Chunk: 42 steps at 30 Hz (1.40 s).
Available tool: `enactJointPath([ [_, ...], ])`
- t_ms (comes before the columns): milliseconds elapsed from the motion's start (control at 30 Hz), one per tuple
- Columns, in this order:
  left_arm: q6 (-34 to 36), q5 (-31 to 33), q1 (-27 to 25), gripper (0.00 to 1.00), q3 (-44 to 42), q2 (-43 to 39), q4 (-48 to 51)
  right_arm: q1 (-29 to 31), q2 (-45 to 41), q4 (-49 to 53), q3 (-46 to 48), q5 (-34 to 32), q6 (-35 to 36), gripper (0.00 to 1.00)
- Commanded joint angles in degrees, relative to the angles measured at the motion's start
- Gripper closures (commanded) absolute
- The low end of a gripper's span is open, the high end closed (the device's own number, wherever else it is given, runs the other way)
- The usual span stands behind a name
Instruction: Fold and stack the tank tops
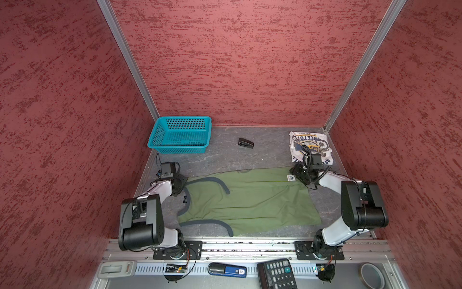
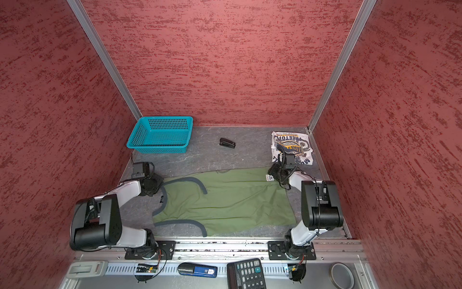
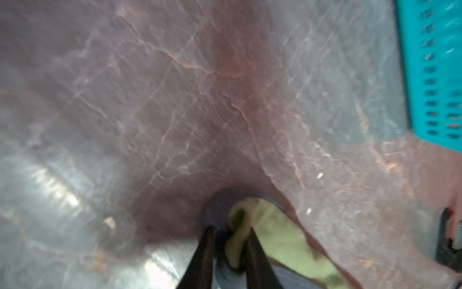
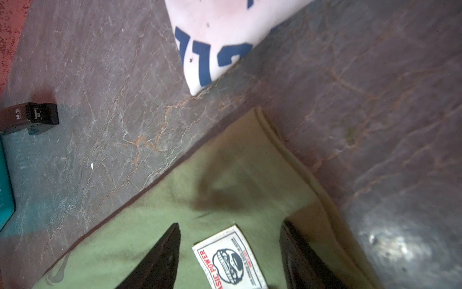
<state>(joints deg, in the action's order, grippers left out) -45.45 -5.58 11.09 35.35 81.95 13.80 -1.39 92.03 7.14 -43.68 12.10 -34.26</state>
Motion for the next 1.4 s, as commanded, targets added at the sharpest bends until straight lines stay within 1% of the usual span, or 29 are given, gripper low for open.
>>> enactJointPath([
  [0,1.2,-2.7,0.4,0.57,1.8,0.2,-0.9,-0.4,-1.3,3.7,1.3,-0.6,0.2,0.35],
  [33,1.7,-2.4,0.4,0.50,2.2,-0.8,0.0,-0.4,-2.2,4.3,1.2,-0.4,0.4,0.34],
  [67,2.1,-1.9,0.2,0.46,2.7,-2.4,1.4,-0.4,-3.4,5.1,1.1,-0.4,0.6,0.32],
  [133,2.5,0.7,-0.5,0.37,3.4,-6.2,5.1,-0.4,-5.9,6.5,1.0,-1.7,1.0,0.24],
  [167,2.9,2.4,-1.2,0.30,3.9,-8.5,7.1,-0.4,-7.2,7.8,0.9,-3.2,1.0,0.20],
  [200,3.1,4.3,-2.3,0.26,4.4,-10.5,9.2,-0.3,-8.3,8.8,0.9,-4.2,1.2,0.17],
  [267,3.3,8.6,-5.9,0.19,5.6,-14.7,13.7,-0.2,-11.1,10.3,0.9,-5.0,1.8,0.14],
  [300,3.1,9.8,-8.3,0.18,5.8,-16.1,14.8,0.1,-11.8,10.9,0.9,-5.1,2.1,0.14],
  [367,2.2,10.1,-14.8,0.19,6.1,-17.4,15.3,1.4,-12.9,12.4,0.7,-5.4,2.6,0.14],
  [433,1.1,10.3,-22.0,0.19,7.1,-15.5,15.2,3.2,-13.1,13.2,0.7,-5.9,2.9,0.14],
  [467,0.5,10.1,-25.9,0.19,8.0,-13.4,14.8,3.9,-13.0,13.4,0.7,-5.9,3.0,0.14],
  [567,-0.7,7.9,-34.7,0.21,11.3,-5.0,12.8,5.5,-11.4,12.9,1.0,-6.0,2.9,0.16],
  [667,-0.7,6.2,-40.5,0.27,14.5,2.6,9.9,7.1,-9.2,11.7,1.3,-5.6,2.6,0.17],
  [700,-0.5,5.8,-42.0,0.28,15.3,4.7,8.6,8.0,-9.1,11.3,1.3,-5.6,2.3,0.17],
  [733,-0.2,5.6,-43.1,0.28,16.4,6.7,7.8,8.8,-7.0,10.8,1.3,-5.5,2.0,0.17],
  [800,0.4,5.5,-44.1,0.28,18.8,10.8,8.1,10.6,-5.6,10.0,1.4,-5.2,1.3,0.17],
  [900,1.2,5.5,-44.0,0.32,21.6,16.2,9.6,13.2,-3.5,8.6,1.2,-4.6,0.1,0.17],
  [1000,2.2,8.2,-43.2,0.34,20.8,17.6,7.8,15.4,-1.2,7.5,1.0,-4.4,-1.1,0.18],
  [1167,5.0,7.5,-37.2,0.36,19.6,19.2,6.0,17.9,2.4,4.5,0.4,-2.7,-3.0,0.18],
  [1367,9.8,5.9,-29.2,0.37,21.2,21.2,2.1,19.4,8.1,3.2,-5.8,-1.0,-3.7,0.18],
])
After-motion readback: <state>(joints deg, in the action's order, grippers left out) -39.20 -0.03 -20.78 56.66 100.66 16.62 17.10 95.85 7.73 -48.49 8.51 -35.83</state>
